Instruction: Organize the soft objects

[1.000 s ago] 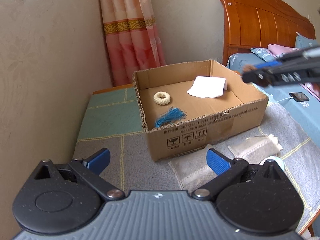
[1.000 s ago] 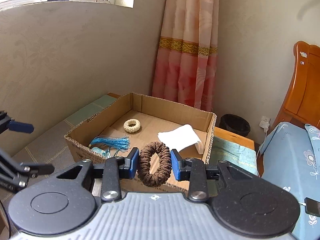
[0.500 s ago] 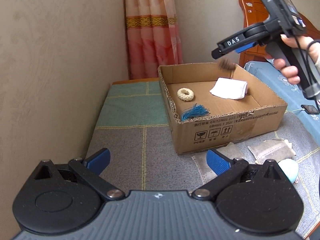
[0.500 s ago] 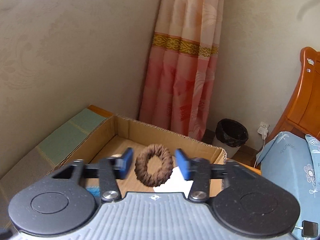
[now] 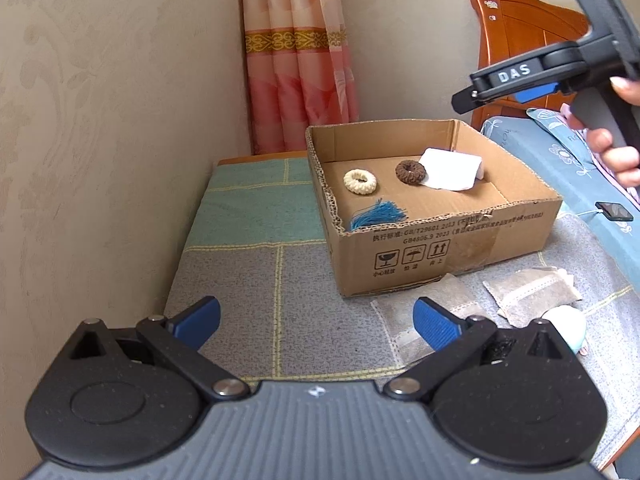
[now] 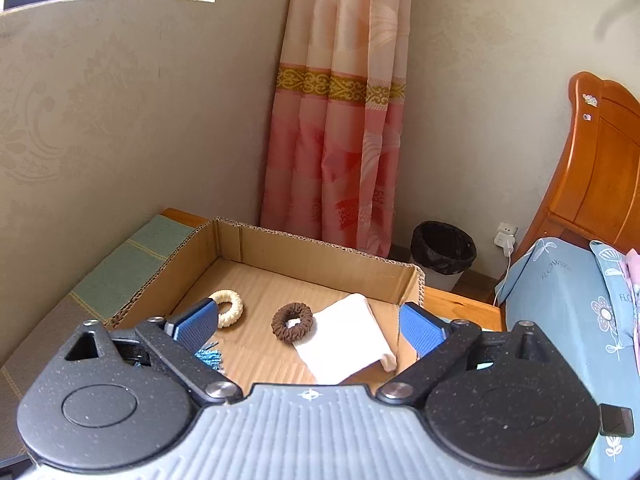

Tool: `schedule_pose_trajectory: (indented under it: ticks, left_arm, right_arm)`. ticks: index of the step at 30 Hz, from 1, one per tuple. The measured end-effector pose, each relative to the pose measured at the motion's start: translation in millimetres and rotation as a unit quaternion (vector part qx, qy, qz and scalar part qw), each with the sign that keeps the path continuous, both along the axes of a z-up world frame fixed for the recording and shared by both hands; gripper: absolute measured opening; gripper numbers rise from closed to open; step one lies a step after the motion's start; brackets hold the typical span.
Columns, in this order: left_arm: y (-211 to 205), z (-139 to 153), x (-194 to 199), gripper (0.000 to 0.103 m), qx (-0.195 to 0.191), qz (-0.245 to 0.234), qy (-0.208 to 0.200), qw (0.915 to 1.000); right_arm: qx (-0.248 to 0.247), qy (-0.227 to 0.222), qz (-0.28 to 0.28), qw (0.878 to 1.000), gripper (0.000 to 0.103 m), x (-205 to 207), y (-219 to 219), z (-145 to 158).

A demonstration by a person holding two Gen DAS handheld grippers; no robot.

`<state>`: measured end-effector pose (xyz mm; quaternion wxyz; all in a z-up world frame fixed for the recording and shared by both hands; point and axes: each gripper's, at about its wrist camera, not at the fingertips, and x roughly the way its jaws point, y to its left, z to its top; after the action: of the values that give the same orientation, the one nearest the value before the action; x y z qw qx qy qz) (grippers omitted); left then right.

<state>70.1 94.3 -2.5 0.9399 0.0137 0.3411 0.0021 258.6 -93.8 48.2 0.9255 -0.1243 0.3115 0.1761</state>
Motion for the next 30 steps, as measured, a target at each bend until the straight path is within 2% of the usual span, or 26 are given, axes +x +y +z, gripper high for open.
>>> schedule_pose_trajectory:
  ticks: [8, 12, 20, 27, 30]
  left_arm:
    - [-11, 3, -6, 0.102, 0.008, -0.014, 0.000, 0.9999]
    - [-15, 2, -8, 0.102, 0.009, -0.019, 0.000, 0.9998]
    - [-23, -5, -9, 0.102, 0.007, -0.028, 0.011, 0.9995]
    - [-27, -8, -9, 0.102, 0.007, -0.033, 0.018, 0.9993]
    - [-29, -9, -9, 0.102, 0.008, -0.034, 0.019, 0.9992]
  right_arm:
    - [0.004, 0.002, -0.009, 1.000, 0.103, -50, -22, -1]
    - [-0.007, 0.018, -0.011, 1.000, 0.103, -73, -32, -19]
    - [-0.043, 0.062, -0.014, 0.997, 0.103, -112, -40, -73]
    - [-0.023, 0.078, -0.031, 0.996, 0.103, -121, -51, -87]
    - [-0.029, 0.086, -0.028, 0.995, 0.103, -120, -49, -92]
